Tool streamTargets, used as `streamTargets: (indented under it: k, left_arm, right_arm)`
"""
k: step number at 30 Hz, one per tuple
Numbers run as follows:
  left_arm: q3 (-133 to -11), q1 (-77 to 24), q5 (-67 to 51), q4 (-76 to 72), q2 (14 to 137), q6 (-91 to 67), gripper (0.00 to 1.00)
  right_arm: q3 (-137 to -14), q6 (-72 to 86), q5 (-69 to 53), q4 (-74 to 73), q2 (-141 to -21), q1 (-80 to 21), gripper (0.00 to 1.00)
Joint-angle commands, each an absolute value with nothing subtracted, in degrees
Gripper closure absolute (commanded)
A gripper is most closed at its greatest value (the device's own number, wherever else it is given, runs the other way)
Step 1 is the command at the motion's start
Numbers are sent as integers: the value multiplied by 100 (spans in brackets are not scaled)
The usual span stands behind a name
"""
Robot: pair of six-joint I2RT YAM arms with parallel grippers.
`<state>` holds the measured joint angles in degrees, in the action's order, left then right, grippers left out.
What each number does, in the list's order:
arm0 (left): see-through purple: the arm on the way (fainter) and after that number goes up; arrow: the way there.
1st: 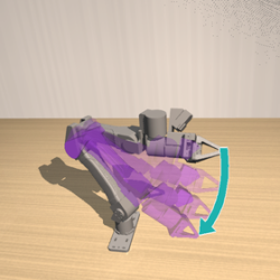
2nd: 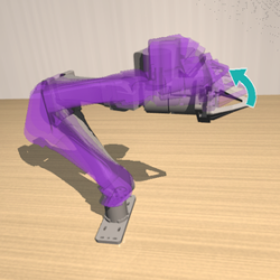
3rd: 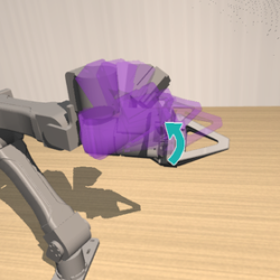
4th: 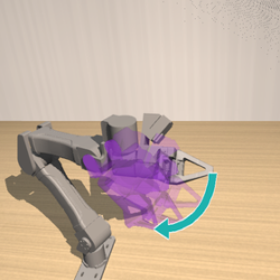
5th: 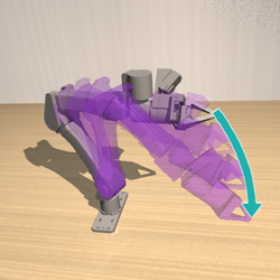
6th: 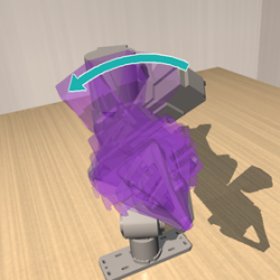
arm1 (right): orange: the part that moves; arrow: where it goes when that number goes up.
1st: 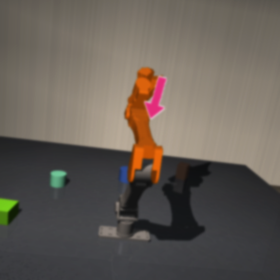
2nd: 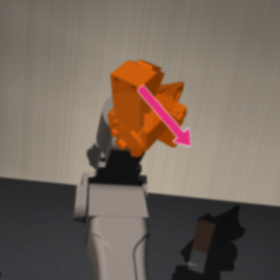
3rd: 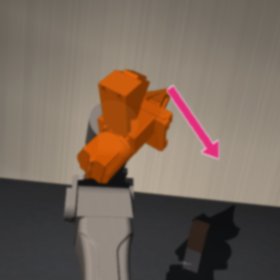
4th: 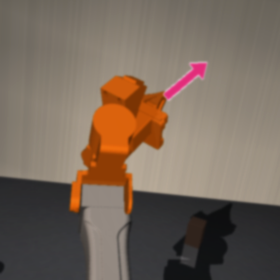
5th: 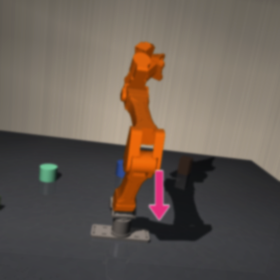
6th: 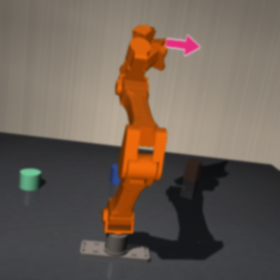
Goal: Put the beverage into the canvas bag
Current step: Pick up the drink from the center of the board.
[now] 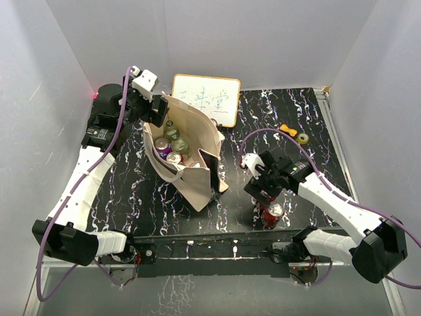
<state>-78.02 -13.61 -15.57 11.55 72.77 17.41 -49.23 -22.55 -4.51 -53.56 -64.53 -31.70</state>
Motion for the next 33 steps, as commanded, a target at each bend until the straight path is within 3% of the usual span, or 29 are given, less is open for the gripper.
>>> streamTargets:
  k: [1, 9, 13, 21, 33]
  left_arm:
    - [-7822, -1350, -1619, 1037, 7098, 1784, 3]
    - [-7827, -1353, -1566, 1063, 7042, 1784, 3]
    - [-7789, -1348, -1519, 1063, 6989, 1735, 3]
    - [-7840, -1345, -1505, 1294, 6880, 1862, 3]
    - [-7905, -1350, -3451, 2834, 6487, 2911, 4]
  right_arm:
    - [-4939, -2415, -573, -5124, -6505, -3120, 19]
    - [-5354, -2393, -730, -5115, -6372, -3077, 58]
    - [-6163, -2123, -890, -4935, -6416, -3081, 91]
    - [-8370, -1804, -874, -4711, -7231, -3083, 92]
    - [-11852, -1648, -768, -4521, -8563, -3673, 92]
